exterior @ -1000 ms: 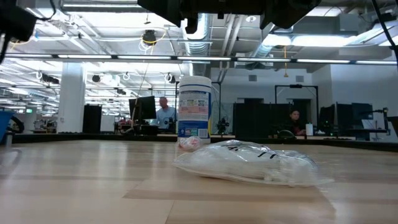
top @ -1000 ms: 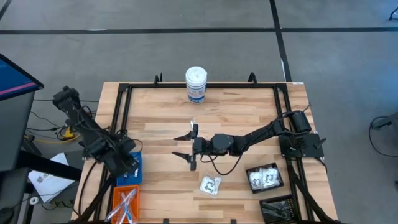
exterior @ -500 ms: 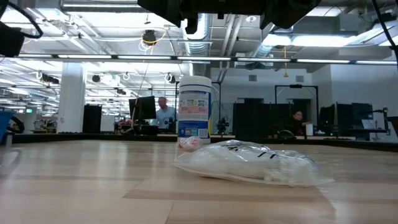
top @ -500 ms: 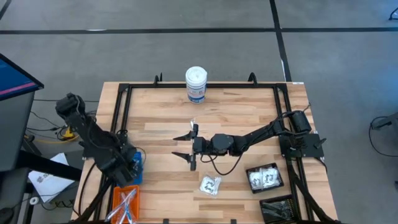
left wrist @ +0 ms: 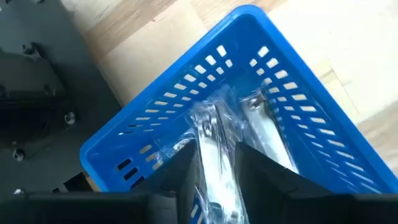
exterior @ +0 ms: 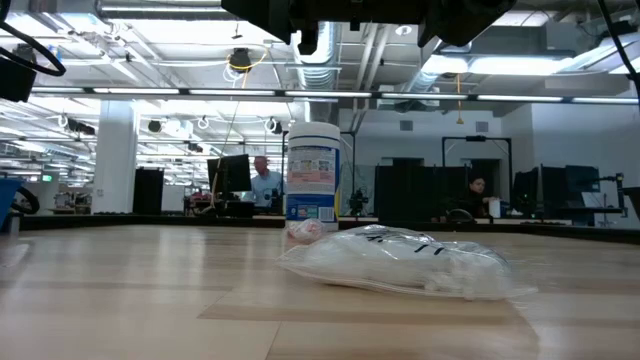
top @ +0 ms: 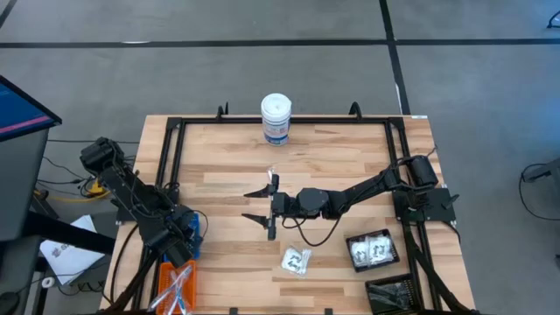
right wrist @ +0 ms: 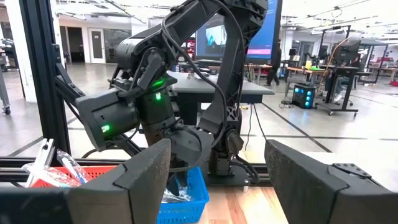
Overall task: Pick & Place Travel size toiletries
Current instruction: Put the silver nail clipper into the blue bin, then put the orange toothbrush into the orange bin
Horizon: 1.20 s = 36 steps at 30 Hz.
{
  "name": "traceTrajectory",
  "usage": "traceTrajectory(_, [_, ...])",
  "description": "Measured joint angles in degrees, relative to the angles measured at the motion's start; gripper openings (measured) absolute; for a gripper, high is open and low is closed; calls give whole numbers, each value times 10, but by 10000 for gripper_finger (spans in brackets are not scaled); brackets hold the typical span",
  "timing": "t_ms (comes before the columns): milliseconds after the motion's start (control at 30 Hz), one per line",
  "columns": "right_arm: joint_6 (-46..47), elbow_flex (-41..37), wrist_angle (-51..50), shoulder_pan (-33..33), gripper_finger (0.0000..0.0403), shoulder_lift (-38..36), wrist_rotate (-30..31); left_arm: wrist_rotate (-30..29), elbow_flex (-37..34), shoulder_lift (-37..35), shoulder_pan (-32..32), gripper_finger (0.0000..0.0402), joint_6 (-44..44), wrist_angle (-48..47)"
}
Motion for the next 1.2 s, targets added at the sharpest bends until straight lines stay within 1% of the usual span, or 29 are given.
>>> traceTrajectory(100, [0,0,0,0,255,0,0,0,0,-14,-5,124,20,1])
traceTrajectory(200, [0,0,0,0,255,0,0,-1,0,-43,-13,138,23,1])
traceTrajectory(300, [0,0,0,0,255,0,0,-28,0,-81,-23,142,23,2])
traceTrajectory(367, [0,0,0,0,255,0,0,-65,0,-110,-32,141,23,2])
traceTrajectory(433, [0,0,0,0,255,0,0,-117,0,-136,-37,138,27,5])
traceTrajectory(567, [0,0,0,0,255,0,0,-253,0,-177,-34,133,74,17])
traceTrajectory(633, [0,0,0,0,255,0,0,-309,0,-190,-24,132,112,31])
traceTrajectory(700, [0,0,0,0,255,0,0,-337,0,-199,-5,131,171,50])
traceTrajectory(967, [0,0,0,0,255,0,0,-349,0,-197,92,131,422,142])
traceTrajectory(1133, [-5,0,4,2,255,0,0,-394,0,-197,148,131,547,158])
traceTrajectory(1200, [-9,0,4,3,255,0,0,-397,0,-197,171,131,596,175])
